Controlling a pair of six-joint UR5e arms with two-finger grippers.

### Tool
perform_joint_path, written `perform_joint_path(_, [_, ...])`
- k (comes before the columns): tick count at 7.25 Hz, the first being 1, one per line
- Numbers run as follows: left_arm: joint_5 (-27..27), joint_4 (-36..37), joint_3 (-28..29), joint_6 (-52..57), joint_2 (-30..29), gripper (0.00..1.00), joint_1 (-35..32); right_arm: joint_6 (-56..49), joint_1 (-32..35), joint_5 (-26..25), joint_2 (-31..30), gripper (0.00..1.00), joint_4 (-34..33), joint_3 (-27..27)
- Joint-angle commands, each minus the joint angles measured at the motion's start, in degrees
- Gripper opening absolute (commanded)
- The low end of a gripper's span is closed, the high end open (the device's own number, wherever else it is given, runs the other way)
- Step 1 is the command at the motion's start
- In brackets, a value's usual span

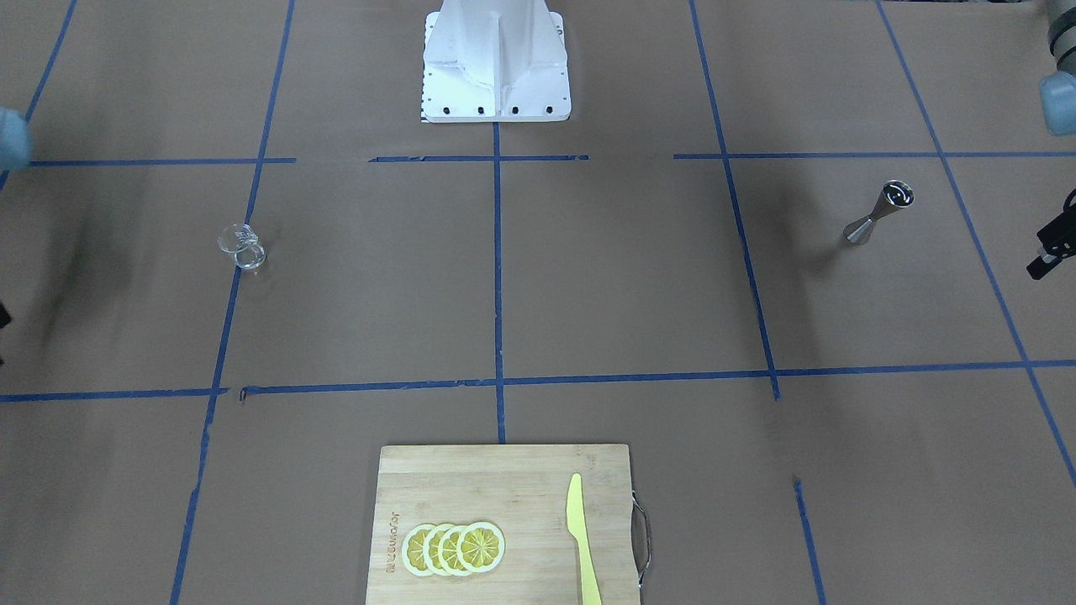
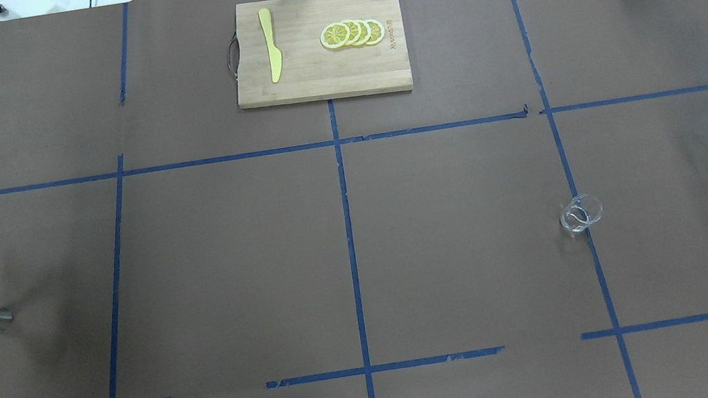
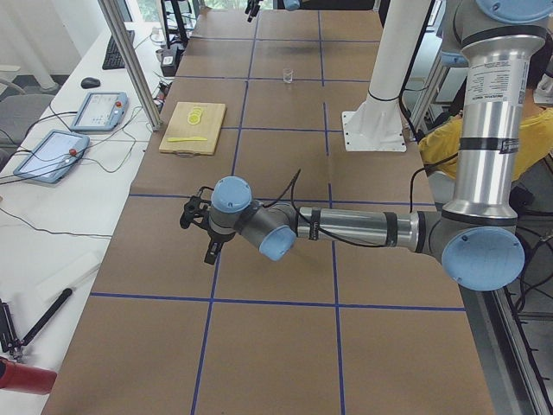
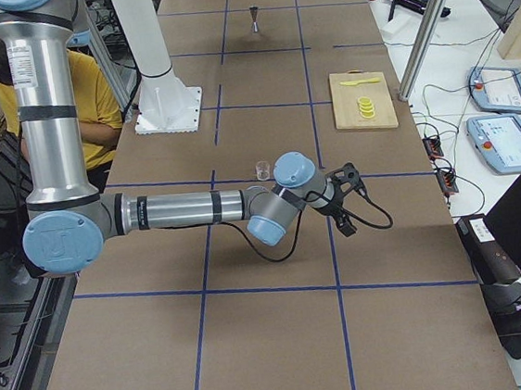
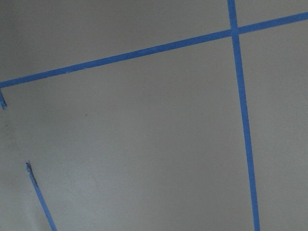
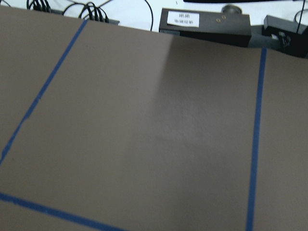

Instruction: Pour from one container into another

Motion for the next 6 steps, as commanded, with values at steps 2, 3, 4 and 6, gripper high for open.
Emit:
perform_joint_path(2, [-0.26, 20.03, -3.97, 11.56, -0.35, 1.00, -5.74, -38.52, 8.56, 8.67, 0.17, 1.00, -33.79, 1.95])
perform_joint_path(3, [-0.26, 28.12, -7.21, 14.27, -0.44, 1.00, -6.53, -46.98, 10.05, 8.41, 0.08, 1.00, -43.91, 5.96])
perform_joint_path(4, [-0.26, 36.38, -7.51, 22.21, -0.53, 1.00, -10.72, -48.98, 11.37, 8.15, -0.44, 1.00, -53.15, 11.22])
perform_joint_path(6, [0.18, 40.68, -10.49, 24.40, 0.25, 1.00, -15.06, -44.12, 12.00, 8.58, -2.11, 1.00, -56.85, 14.35])
